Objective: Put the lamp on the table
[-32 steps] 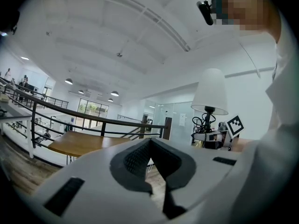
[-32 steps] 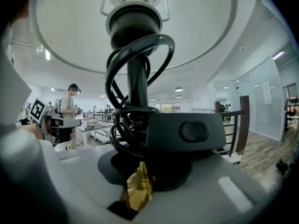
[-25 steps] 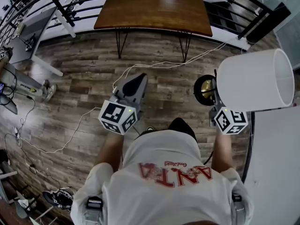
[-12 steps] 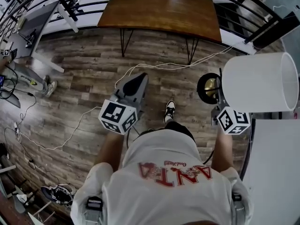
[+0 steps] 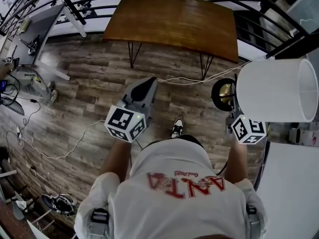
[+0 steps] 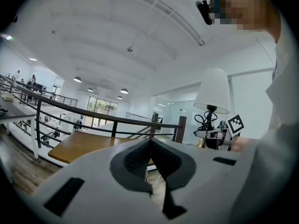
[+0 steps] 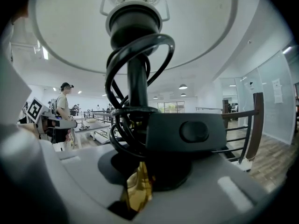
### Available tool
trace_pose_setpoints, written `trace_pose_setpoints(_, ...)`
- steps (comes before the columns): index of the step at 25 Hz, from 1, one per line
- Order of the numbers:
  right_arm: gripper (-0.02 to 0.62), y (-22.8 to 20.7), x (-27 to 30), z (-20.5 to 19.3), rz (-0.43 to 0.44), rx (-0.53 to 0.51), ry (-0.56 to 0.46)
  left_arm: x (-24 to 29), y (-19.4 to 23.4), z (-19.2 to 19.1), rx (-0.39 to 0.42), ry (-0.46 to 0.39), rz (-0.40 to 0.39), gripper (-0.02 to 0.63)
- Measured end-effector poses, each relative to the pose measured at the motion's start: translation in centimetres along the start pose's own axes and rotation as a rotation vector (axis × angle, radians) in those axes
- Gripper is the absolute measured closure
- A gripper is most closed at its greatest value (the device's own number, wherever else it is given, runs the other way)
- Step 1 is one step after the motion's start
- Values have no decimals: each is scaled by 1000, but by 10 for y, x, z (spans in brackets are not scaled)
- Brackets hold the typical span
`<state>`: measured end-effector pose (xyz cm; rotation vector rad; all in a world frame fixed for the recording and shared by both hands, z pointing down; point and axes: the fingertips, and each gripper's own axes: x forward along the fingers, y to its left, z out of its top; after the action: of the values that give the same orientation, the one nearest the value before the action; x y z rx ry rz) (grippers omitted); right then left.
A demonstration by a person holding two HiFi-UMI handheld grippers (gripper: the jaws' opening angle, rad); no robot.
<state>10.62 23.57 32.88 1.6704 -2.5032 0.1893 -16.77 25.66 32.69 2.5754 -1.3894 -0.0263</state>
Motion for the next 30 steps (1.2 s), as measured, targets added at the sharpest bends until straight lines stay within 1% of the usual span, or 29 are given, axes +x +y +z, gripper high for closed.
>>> trace_pose_setpoints(4,531,-45,53,0,15,-1,8,67,17,5,1,1,12,597)
trace_pose_setpoints(6,531,-71,70,1,12,-5,11,98,17,8,0,0,8,597)
trace_pose_setpoints(11,531,-125,101,7,7,-17,16,159,12,12,6,0,6,597)
trace_pose_setpoints(14,531,-149,132,6,10,-14,17,193,22,8,1,5,11,597)
trace_pose_setpoints(16,531,-160,151,5,13,-11,17,212,30,5,-1,15,10,597)
trace_pose_setpoints(21,531,-173,153,13,2,-7,9,228,28,16,13,17,-1,597)
trace_pose_setpoints(25,531,-182,175,9,-18,4,24,251,50,25,20,4,-20,597)
trace_pose_setpoints(30,531,-197,213,17,-56,4,17,299,76,40,25,-13,-63,597)
